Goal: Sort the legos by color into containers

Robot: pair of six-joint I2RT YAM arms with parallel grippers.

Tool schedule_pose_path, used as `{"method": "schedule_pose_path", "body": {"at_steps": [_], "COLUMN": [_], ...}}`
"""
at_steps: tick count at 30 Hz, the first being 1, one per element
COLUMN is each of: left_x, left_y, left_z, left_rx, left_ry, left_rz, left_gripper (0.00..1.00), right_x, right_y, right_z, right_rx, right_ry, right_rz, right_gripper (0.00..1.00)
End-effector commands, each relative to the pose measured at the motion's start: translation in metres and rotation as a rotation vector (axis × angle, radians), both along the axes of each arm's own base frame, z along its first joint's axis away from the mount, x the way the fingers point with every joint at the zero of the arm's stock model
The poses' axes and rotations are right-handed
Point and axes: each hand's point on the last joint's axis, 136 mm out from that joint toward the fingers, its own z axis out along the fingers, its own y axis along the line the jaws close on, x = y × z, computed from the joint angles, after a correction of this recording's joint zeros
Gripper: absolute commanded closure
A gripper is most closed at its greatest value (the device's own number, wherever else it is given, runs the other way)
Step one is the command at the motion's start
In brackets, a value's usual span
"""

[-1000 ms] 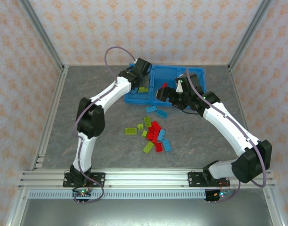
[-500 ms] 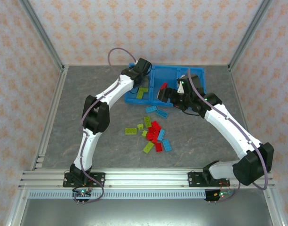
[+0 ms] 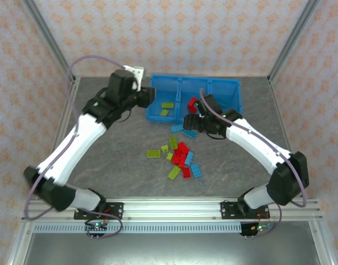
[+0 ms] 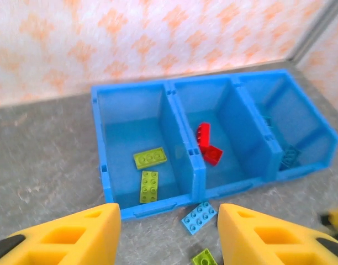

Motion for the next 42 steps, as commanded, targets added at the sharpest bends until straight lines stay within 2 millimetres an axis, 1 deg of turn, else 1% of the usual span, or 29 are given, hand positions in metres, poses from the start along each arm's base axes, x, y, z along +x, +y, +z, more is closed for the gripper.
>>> {"method": "schedule_pose_path", "body": {"at_steps": [1, 4, 5, 8, 9, 12, 14, 16, 18, 23, 25, 28, 33, 35, 38, 40, 42], "left_x": [-0.032, -0.064, -0.074, -0.099, -0.104, -0.105, -0.105, -0.105, -0.106, -0.106, -0.108, -0.109, -0.108, -0.108, -0.108, -0.107, -0.107], "left_y": [-0.003, 0.000, 0.000, 0.001, 0.002, 0.009, 0.007, 0.002, -0.002, -0.003, -0.003, -0.002, -0.003, -0.003, -0.003, -0.003, -0.003], "left_z": [-0.028, -0.049, -0.059, -0.090, -0.099, -0.126, -0.140, -0.145, -0.146, -0.152, -0.154, -0.154, -0.152, -0.153, -0.153, -0.153, -0.152], "left_rx": [0.188, 0.301, 0.330, 0.420, 0.443, 0.468, 0.462, 0.446, 0.433, 0.429, 0.420, 0.414, 0.409, 0.406, 0.406, 0.404, 0.398], "left_ry": [-0.035, -0.122, -0.154, -0.199, -0.197, -0.165, -0.166, -0.174, -0.170, -0.151, -0.151, -0.161, -0.171, -0.170, -0.168, -0.170, -0.175], "left_rz": [-0.213, -0.364, -0.413, -0.542, -0.568, -0.553, -0.558, -0.576, -0.600, -0.609, -0.607, -0.600, -0.594, -0.596, -0.595, -0.592, -0.588], "left_gripper": [0.50, 0.50, 0.50, 0.42, 0.40, 0.32, 0.24, 0.17, 0.14, 0.11, 0.11, 0.10, 0.10, 0.09, 0.09, 0.09, 0.09], "right_x": [0.002, 0.008, 0.012, 0.022, 0.024, 0.029, 0.031, 0.035, 0.036, 0.035, 0.032, 0.028, 0.022, 0.019, 0.014, 0.011, 0.006], "right_y": [-0.009, -0.004, -0.003, 0.000, 0.000, 0.006, 0.009, 0.012, 0.016, 0.018, 0.019, 0.019, 0.018, 0.017, 0.016, 0.016, 0.017], "right_z": [-0.029, -0.054, -0.060, -0.076, -0.080, -0.092, -0.101, -0.107, -0.113, -0.131, -0.136, -0.135, -0.126, -0.121, -0.109, -0.093, -0.073], "right_rx": [-0.211, -0.293, -0.320, -0.377, -0.390, -0.408, -0.419, -0.420, -0.414, -0.415, -0.412, -0.390, -0.342, -0.327, -0.293, -0.258, -0.202], "right_ry": [0.004, 0.040, 0.047, 0.056, 0.064, 0.084, 0.095, 0.104, 0.115, 0.152, 0.169, 0.174, 0.150, 0.143, 0.117, 0.085, 0.033], "right_rz": [0.109, 0.199, 0.217, 0.268, 0.278, 0.319, 0.347, 0.355, 0.362, 0.374, 0.376, 0.365, 0.331, 0.320, 0.300, 0.286, 0.284], "right_gripper": [0.15, 0.16, 0.17, 0.19, 0.19, 0.19, 0.19, 0.19, 0.20, 0.27, 0.34, 0.48, 0.64, 0.68, 0.72, 0.74, 0.74]}}
